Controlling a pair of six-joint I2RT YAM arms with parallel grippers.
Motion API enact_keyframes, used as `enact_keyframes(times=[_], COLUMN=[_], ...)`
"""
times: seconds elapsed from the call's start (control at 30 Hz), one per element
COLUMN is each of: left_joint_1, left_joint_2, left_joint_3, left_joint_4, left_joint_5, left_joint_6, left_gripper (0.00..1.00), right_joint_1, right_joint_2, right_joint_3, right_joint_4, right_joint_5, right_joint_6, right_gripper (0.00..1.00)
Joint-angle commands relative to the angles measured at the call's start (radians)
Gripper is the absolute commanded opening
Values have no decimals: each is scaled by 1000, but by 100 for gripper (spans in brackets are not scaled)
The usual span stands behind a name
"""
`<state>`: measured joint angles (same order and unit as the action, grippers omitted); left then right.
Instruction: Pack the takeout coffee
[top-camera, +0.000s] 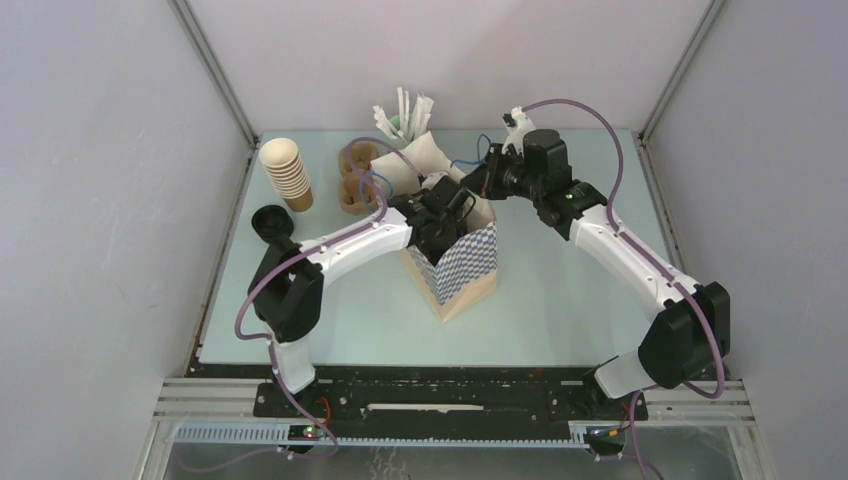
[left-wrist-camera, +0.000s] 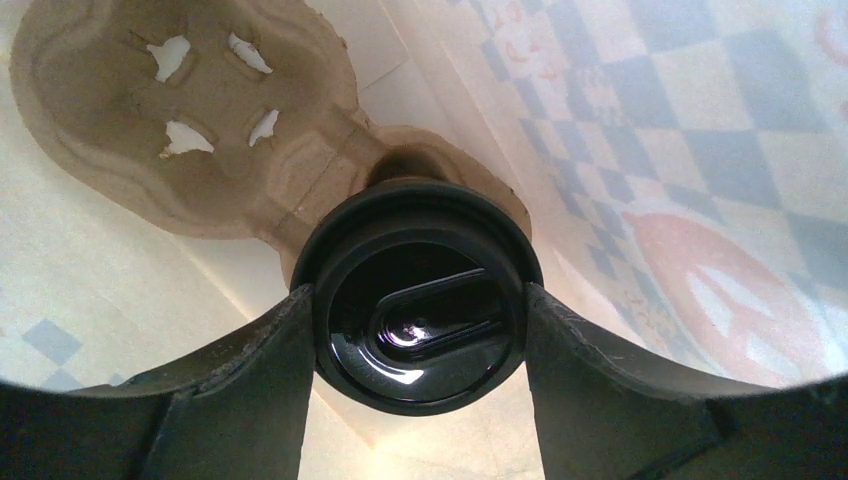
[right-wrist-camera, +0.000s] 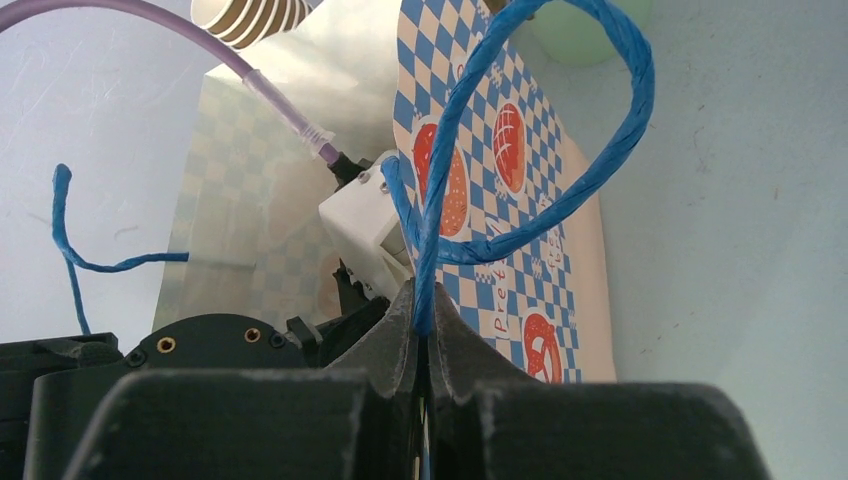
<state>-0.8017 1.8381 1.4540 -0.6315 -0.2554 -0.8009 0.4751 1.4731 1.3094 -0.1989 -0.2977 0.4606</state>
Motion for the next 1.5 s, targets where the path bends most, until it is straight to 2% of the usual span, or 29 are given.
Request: enact_keyframes(times=[0.0, 0.17, 0.27, 0.43, 0.7, 0.9, 1.23, 1.47], left_joint_1=[-16, -17, -17, -17, -14, -9, -5, -4], left_joint_2=[93, 36, 21, 19, -28, -64, -122, -194], left_joint_3=[25, 109, 143, 208, 240, 241, 267, 311], left_joint_4=[-210, -252, -267, -306, -313, -302, -285, -299], left_joint_5=[87, 54, 40, 16, 6, 42, 135, 110], left_joint_6=[57, 94, 115, 147, 186, 209, 256, 285], left_gripper=[9, 29, 37, 55, 85, 93, 94, 96], right_joint_1=[6, 1, 0, 0, 5, 17, 50, 56], right_joint_2=[-59, -75, -77, -80, -83, -87, -110, -145], right_joint_3=[17, 17, 16, 17, 17, 17, 16, -36], right_joint_4=[50, 39, 35, 36, 17, -16, -86, -67], right_joint_5=[-8, 2, 3, 2, -7, -23, -12, -12], right_joint_6=[-18, -29, -34, -43, -87, -156, -244, -263], right_gripper=[5, 5, 5, 5, 5, 5, 6, 8])
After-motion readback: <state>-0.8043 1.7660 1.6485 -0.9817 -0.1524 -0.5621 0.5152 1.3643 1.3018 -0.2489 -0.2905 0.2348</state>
